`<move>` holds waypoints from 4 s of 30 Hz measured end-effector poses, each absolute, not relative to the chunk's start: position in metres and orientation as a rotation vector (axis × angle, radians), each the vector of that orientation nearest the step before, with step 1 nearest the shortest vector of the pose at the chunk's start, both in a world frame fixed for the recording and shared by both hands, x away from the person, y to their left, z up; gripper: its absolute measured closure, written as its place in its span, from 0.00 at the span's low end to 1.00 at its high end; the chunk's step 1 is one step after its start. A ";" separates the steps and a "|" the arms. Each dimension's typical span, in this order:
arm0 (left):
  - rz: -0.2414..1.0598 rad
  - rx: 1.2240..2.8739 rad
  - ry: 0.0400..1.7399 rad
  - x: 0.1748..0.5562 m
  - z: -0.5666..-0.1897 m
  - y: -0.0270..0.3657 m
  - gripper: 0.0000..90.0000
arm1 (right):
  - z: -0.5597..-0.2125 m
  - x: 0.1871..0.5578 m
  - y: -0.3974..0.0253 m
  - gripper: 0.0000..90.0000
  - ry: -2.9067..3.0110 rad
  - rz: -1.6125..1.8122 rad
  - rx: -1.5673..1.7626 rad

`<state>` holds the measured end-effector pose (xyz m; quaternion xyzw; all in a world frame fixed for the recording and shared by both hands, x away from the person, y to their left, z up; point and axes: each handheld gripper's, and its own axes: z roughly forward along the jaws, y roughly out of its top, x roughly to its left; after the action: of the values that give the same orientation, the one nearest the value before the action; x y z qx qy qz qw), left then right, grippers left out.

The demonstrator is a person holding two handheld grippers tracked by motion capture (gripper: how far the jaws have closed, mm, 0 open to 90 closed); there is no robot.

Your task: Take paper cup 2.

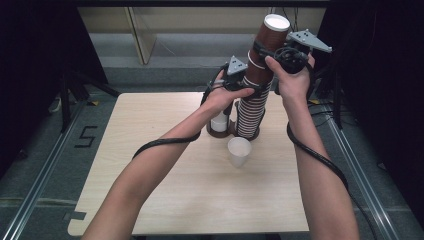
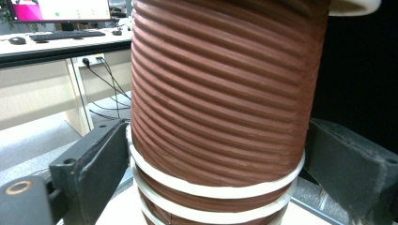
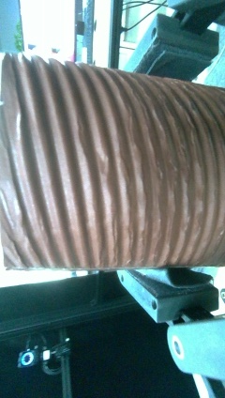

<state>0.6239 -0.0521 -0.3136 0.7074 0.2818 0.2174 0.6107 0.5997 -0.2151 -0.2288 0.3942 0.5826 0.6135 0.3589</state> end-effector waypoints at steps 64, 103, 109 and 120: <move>0.647 1.706 0.438 0.475 -0.333 0.054 0.01 | -0.281 0.476 -0.255 0.20 1.477 1.662 1.039; 0.538 1.735 0.410 0.426 -0.410 0.071 0.00 | -0.397 0.454 -0.159 0.20 1.766 1.827 1.160; 0.523 1.741 0.428 0.433 -0.413 0.070 0.00 | -0.403 0.453 -0.150 0.20 1.793 1.866 1.184; 0.518 1.755 0.422 0.442 -0.414 0.068 0.00 | -0.406 0.449 -0.140 0.20 1.845 1.867 1.179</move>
<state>0.4419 0.0683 -0.4137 0.7541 0.1814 0.2227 0.5906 0.4491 -0.1397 -0.4065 0.4062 0.6356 0.6432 0.1314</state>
